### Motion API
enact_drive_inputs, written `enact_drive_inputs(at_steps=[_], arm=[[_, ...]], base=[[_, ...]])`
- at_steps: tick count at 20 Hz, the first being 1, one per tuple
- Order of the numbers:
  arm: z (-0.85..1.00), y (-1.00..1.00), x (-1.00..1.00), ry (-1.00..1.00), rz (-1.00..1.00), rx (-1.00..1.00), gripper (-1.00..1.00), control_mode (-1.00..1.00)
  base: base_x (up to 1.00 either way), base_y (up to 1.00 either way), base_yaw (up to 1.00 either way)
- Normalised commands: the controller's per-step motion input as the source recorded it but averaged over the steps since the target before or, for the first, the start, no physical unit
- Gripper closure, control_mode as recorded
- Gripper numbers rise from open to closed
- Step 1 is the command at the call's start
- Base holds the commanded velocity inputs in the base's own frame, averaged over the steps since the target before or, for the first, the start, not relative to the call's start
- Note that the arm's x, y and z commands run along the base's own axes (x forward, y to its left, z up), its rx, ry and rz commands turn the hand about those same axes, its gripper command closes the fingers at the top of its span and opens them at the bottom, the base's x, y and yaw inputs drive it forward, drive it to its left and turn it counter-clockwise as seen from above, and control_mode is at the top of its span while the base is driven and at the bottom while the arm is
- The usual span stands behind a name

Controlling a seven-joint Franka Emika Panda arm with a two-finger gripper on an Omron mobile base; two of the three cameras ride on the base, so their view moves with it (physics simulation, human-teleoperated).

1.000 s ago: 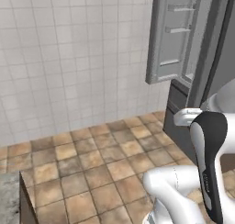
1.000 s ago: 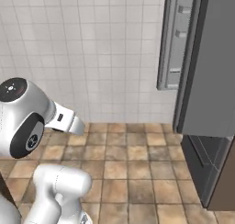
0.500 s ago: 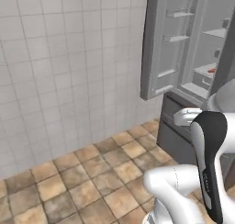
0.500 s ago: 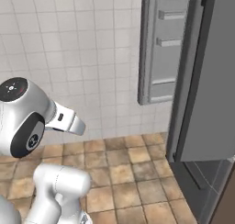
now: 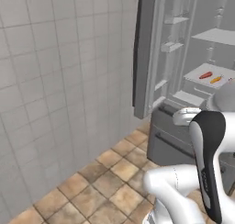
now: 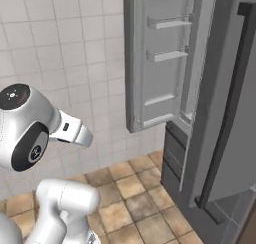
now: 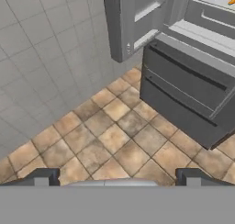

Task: Place one carrot and one fish in each tupperware on the nearby counter, to pack two identical lunches.

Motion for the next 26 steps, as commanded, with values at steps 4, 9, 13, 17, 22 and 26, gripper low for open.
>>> enact_drive_inputs(at_steps=[4,9,13,17,22,26], arm=[[0.00,0.00,0.00,0.00,0.00,0.00,-1.00,1.00],[0.00,0.00,0.00,0.00,0.00,0.00,-1.00,1.00],[0.00,0.00,0.00,0.00,0.00,0.00,-1.00,1.00],[0.00,0.00,0.00,0.00,0.00,0.00,-1.00,1.00],[0.00,0.00,0.00,0.00,0.00,0.00,-1.00,1.00],[0.00,0.00,0.00,0.00,0.00,0.00,-1.00,1.00]], base=[[0.64,0.05,-0.50],[0.49,0.08,-0.52],[0.60,0.32,-0.54],[0.62,0.52,-0.54],[0.48,0.63,-0.53],[0.12,0.15,-0.39]])
